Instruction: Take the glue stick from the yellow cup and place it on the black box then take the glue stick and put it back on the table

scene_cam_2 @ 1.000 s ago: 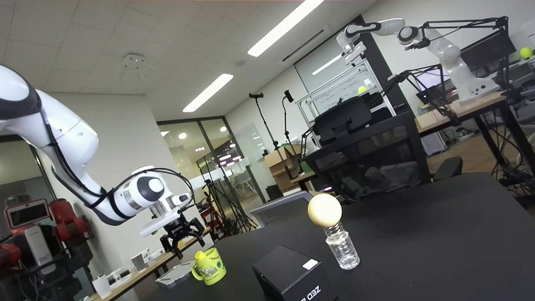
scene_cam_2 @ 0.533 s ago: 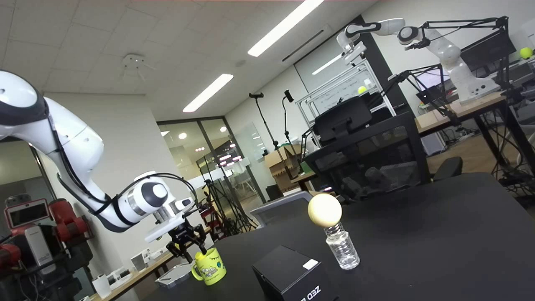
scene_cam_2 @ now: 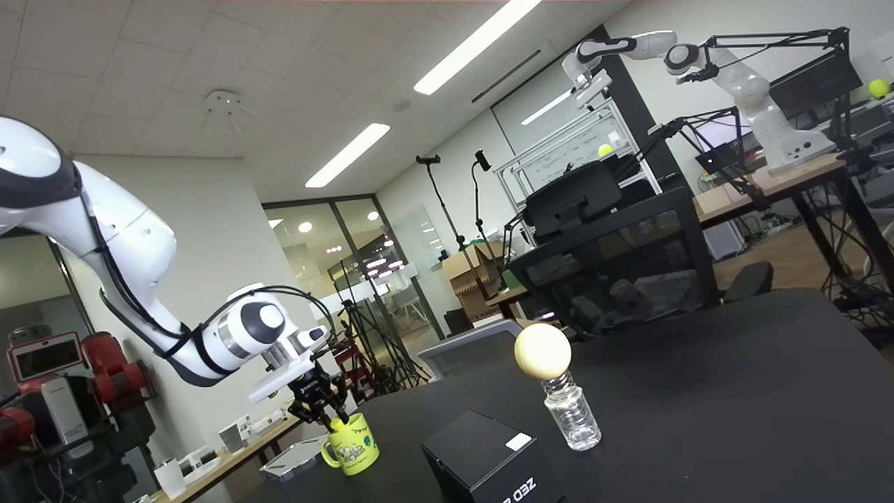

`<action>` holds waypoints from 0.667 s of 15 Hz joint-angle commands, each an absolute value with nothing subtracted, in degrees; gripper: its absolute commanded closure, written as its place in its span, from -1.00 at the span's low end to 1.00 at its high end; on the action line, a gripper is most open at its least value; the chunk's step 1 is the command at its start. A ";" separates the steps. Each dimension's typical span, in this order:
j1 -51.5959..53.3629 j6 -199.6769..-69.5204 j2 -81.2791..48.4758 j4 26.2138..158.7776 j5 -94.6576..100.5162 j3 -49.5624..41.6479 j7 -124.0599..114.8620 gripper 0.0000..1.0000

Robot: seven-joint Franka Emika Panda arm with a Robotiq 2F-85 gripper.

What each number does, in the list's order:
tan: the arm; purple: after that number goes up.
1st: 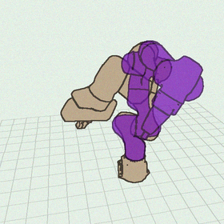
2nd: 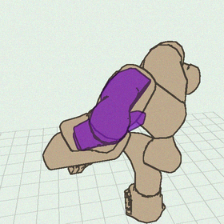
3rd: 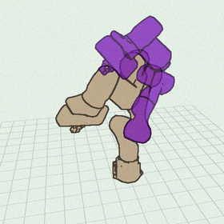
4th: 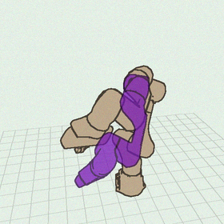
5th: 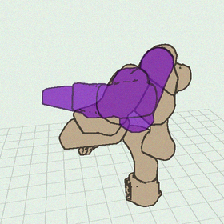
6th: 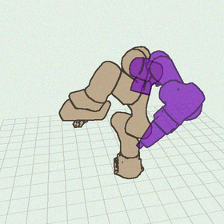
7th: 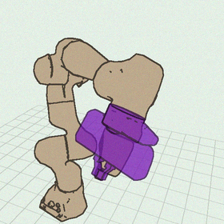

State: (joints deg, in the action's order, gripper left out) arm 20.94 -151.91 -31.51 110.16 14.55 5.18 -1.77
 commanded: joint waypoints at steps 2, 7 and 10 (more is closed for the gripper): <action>19.48 -141.66 -25.83 109.28 12.81 5.14 -3.20 0.82; 16.45 -124.96 -17.33 108.50 12.37 5.18 -2.74 0.82; 13.83 -119.45 -12.31 109.03 12.38 4.99 -2.89 0.82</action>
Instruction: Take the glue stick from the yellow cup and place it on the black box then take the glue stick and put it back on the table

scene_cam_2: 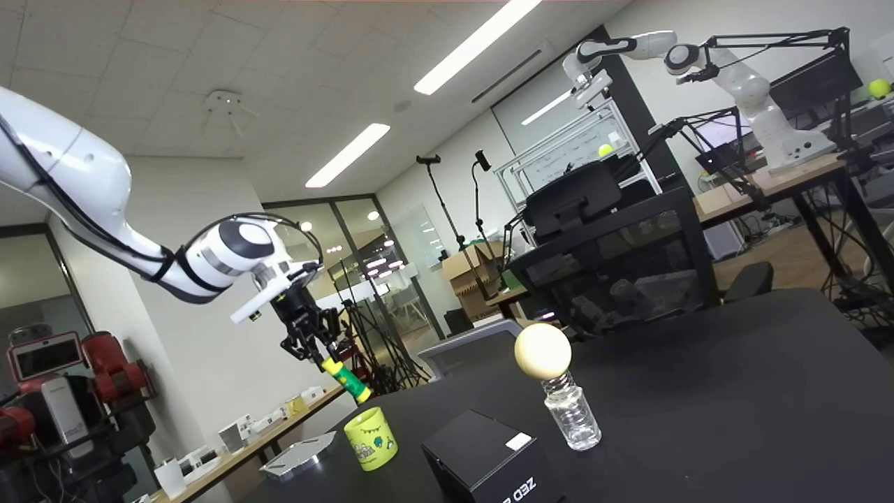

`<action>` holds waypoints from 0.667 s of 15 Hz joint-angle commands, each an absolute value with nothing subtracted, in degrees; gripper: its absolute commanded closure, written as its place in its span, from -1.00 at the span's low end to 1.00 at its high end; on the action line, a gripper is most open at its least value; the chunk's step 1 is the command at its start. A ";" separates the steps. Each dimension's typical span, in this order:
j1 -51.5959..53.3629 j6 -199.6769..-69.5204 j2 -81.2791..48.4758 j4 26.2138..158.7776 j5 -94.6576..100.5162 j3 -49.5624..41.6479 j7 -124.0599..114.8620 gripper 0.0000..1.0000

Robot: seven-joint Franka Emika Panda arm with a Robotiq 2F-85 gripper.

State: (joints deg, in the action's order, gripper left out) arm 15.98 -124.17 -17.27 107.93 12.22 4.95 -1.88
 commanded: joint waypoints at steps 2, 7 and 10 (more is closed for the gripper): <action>11.98 -116.08 -9.74 109.39 12.64 4.63 -2.81 0.82; 6.93 -110.29 -6.74 110.83 13.57 2.48 -3.35 0.82; 3.63 -108.78 -7.90 111.18 13.25 0.41 -2.91 0.82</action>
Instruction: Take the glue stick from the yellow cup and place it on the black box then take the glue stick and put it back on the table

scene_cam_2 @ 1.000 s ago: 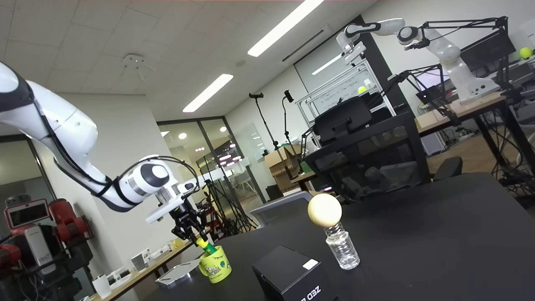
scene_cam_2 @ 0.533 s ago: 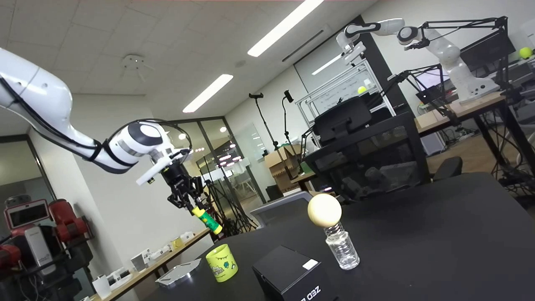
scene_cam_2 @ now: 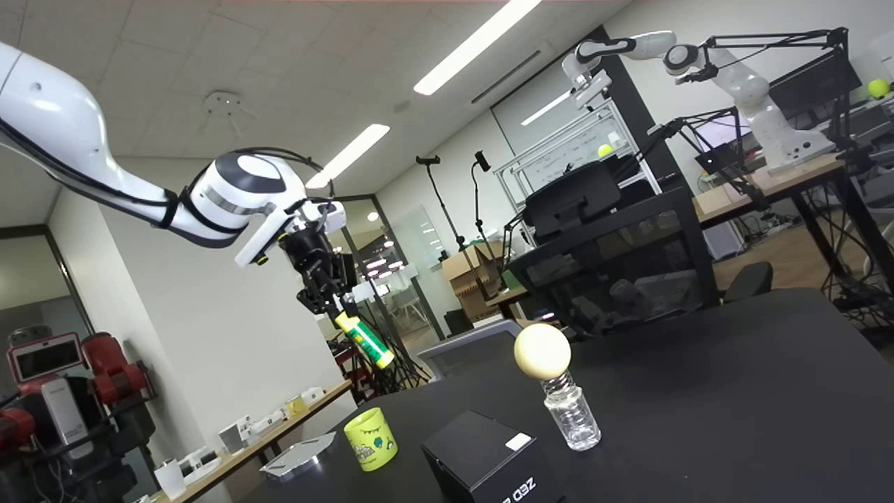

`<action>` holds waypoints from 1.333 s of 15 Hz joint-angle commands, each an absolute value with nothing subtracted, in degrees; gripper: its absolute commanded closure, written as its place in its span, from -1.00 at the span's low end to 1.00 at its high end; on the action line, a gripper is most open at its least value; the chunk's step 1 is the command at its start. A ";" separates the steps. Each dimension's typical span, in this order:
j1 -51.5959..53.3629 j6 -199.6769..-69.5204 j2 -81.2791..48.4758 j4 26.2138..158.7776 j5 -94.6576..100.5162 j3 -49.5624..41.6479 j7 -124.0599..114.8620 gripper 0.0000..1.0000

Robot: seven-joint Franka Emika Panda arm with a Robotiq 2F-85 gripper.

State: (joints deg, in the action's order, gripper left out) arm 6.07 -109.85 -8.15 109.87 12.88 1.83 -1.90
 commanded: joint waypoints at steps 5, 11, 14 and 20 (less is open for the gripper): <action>-1.16 -107.42 -12.93 109.15 10.40 -2.62 -1.89 0.82; -4.17 -103.64 -21.67 102.55 8.02 -4.05 0.42 0.82; -5.38 -107.41 -23.34 102.40 4.37 -3.87 0.64 0.82; -5.87 -110.33 -24.89 103.19 0.40 -4.00 0.59 -0.18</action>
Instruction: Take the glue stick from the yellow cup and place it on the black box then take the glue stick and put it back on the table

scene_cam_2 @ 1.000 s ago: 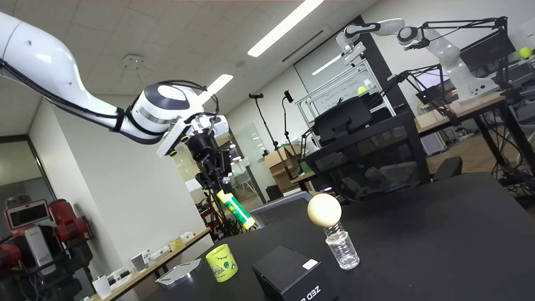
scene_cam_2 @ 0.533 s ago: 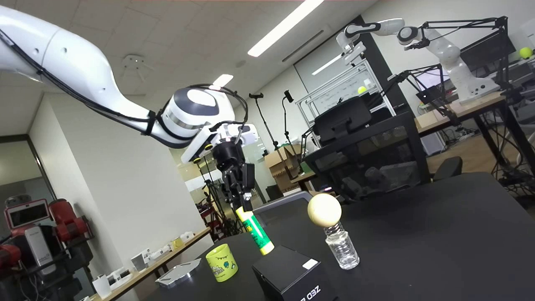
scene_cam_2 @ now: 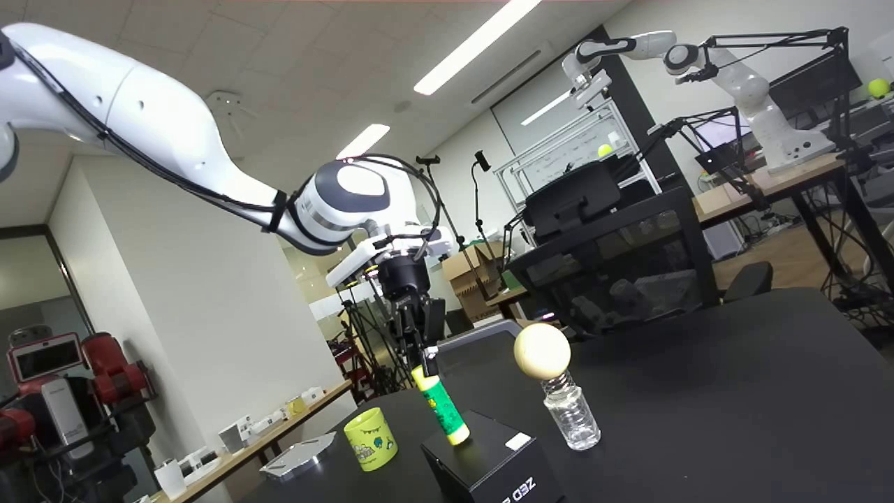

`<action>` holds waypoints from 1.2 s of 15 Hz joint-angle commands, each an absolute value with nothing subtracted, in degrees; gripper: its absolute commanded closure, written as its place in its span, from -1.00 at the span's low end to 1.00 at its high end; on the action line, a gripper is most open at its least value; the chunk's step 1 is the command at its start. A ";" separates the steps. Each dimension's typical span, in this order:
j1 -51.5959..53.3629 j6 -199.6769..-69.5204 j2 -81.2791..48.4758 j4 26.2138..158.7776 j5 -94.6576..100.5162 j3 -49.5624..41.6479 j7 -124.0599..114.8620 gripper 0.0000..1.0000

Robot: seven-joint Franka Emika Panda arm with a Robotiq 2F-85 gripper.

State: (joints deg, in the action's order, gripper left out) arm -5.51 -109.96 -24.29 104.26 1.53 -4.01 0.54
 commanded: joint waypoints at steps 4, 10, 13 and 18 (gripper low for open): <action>-5.33 -111.58 -23.42 103.81 0.87 -4.00 0.15 -0.57; -2.71 -111.48 -17.28 108.20 3.89 -3.69 -2.23 -1.00; -0.83 -115.56 -10.94 114.67 7.02 -3.36 -3.95 -1.00; 0.86 -133.21 1.12 129.63 10.00 -2.98 -14.10 -1.00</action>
State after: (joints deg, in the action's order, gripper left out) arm 0.27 -125.23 -7.83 119.23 7.34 -3.15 -7.17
